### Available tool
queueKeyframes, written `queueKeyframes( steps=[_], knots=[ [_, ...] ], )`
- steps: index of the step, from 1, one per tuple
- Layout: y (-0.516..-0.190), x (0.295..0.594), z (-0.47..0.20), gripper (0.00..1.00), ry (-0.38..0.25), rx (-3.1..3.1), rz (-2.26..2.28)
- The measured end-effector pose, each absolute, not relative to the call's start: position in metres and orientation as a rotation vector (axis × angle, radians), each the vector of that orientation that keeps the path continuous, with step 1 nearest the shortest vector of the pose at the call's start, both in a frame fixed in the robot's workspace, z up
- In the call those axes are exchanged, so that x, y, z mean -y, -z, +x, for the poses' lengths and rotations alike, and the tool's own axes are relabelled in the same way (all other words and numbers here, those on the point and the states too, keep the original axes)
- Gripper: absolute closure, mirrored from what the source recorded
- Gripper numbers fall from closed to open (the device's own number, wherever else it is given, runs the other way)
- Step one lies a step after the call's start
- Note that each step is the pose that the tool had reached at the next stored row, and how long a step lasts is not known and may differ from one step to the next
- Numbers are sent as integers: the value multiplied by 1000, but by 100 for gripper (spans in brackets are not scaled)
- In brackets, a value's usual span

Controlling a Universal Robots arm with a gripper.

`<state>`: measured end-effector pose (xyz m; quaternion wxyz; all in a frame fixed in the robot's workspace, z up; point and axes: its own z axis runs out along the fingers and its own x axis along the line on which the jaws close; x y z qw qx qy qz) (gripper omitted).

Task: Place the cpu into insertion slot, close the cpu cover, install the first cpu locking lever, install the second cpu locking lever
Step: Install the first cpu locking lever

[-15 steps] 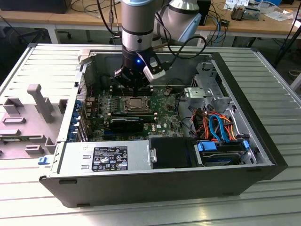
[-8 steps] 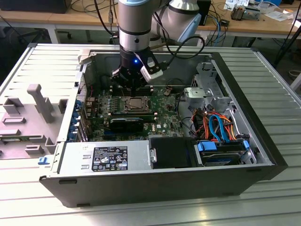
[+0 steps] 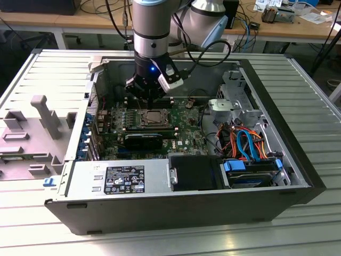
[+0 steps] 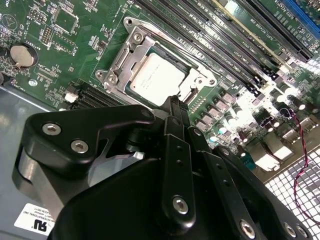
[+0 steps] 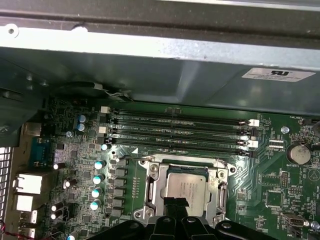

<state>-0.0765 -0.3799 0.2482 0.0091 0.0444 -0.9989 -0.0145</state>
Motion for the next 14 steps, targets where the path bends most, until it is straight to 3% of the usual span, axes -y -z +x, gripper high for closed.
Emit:
queueKeyframes(
  steps=[14],
  knots=[
    [-251,380,-84,89,45,3121,139]
  ],
)
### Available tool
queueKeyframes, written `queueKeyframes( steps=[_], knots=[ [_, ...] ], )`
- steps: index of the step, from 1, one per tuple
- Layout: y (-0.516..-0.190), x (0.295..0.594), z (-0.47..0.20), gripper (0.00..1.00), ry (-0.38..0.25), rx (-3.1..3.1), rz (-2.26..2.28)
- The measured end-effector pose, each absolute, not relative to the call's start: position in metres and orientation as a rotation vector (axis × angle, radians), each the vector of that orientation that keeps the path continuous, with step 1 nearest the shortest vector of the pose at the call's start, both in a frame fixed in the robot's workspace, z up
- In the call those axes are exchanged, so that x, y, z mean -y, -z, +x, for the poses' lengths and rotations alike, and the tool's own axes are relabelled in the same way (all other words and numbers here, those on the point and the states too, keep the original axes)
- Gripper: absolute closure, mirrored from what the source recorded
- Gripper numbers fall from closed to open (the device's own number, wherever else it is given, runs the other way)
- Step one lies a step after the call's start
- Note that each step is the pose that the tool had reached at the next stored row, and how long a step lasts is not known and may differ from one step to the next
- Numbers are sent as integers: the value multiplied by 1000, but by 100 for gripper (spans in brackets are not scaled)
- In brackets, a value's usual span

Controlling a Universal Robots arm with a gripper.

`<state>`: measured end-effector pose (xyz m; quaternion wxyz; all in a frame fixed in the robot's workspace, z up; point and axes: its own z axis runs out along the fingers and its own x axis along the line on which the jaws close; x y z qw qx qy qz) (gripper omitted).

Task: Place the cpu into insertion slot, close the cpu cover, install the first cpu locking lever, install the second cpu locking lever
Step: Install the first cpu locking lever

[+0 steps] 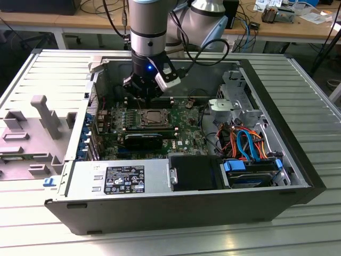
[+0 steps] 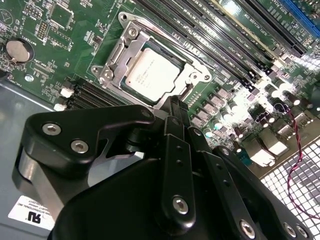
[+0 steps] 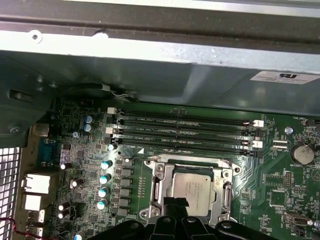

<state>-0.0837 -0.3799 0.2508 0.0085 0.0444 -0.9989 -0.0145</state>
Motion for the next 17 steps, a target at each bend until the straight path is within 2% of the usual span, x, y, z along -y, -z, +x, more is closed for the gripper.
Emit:
queueKeyframes(
  steps=[17],
  knots=[
    [-251,380,-91,89,45,3121,139]
  ],
)
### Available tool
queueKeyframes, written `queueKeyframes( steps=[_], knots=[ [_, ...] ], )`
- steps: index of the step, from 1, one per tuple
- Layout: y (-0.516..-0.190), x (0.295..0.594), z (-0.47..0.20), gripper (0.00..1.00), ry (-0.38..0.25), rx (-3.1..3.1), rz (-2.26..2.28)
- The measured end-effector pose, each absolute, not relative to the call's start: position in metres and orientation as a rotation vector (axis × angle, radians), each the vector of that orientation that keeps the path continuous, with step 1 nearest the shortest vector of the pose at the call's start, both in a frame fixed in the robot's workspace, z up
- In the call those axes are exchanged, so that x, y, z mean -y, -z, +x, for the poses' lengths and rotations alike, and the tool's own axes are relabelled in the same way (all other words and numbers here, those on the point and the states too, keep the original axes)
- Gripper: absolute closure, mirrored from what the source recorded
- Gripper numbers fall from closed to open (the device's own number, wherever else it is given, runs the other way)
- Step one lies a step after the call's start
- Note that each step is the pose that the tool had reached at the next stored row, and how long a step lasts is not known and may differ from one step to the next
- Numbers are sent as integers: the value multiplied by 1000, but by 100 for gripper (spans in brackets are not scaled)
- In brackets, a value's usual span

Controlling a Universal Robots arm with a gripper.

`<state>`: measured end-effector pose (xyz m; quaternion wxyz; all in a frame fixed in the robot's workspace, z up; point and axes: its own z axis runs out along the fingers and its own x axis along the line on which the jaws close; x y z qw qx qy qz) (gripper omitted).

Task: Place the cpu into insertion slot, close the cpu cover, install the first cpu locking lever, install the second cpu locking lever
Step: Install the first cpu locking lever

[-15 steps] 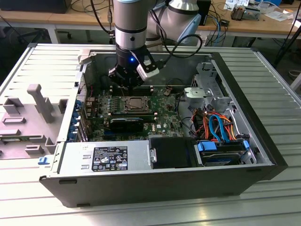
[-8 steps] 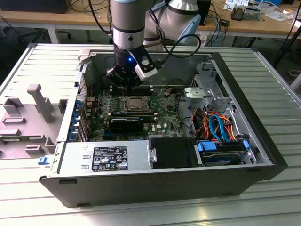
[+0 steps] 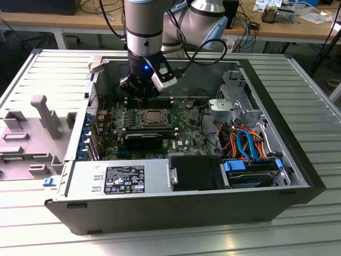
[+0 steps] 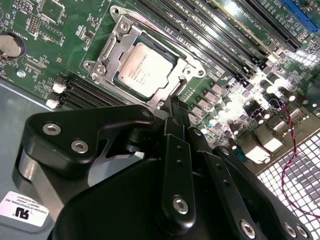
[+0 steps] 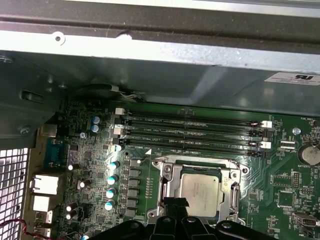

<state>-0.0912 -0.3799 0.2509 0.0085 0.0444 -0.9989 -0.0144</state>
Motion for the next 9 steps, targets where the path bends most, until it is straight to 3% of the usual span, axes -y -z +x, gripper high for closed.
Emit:
queueKeyframes(
  steps=[9],
  knots=[
    [-251,380,-96,89,45,3121,139]
  ],
)
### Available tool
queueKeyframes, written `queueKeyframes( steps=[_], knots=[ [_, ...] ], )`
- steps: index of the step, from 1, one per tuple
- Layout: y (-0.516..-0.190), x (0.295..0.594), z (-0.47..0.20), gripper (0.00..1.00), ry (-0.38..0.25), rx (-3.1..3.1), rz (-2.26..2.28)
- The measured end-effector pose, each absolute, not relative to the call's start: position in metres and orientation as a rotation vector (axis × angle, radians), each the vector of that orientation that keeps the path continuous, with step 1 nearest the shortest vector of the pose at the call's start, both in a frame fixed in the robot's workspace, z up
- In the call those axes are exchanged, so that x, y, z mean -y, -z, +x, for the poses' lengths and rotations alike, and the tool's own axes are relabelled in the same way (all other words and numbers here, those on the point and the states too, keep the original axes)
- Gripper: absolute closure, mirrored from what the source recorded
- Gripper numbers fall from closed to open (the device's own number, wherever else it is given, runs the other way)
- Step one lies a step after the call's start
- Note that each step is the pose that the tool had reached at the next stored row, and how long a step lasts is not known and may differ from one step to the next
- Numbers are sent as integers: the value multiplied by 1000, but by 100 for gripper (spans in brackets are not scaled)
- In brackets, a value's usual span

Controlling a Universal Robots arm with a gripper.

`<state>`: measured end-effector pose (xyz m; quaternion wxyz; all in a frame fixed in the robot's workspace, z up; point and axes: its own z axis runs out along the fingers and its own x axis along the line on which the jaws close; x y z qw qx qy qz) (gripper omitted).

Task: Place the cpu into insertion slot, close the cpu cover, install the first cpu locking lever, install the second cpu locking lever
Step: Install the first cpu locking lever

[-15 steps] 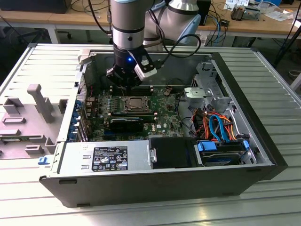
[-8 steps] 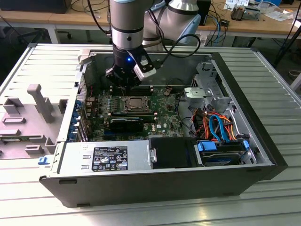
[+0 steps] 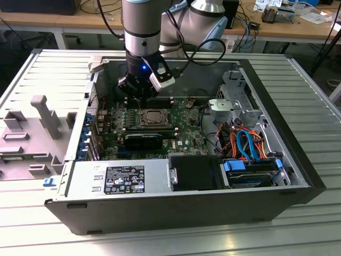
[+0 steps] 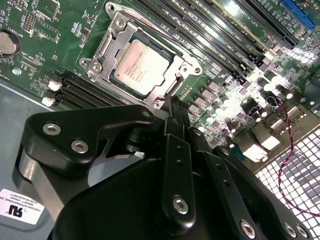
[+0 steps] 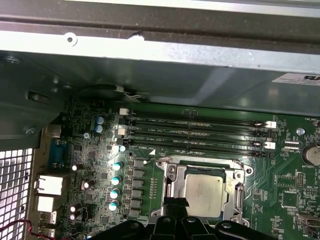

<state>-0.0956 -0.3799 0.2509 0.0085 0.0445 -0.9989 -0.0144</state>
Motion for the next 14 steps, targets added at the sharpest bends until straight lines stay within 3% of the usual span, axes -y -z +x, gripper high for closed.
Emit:
queueKeyframes(
  steps=[14],
  knots=[
    [-251,380,-100,89,45,3121,139]
  ],
)
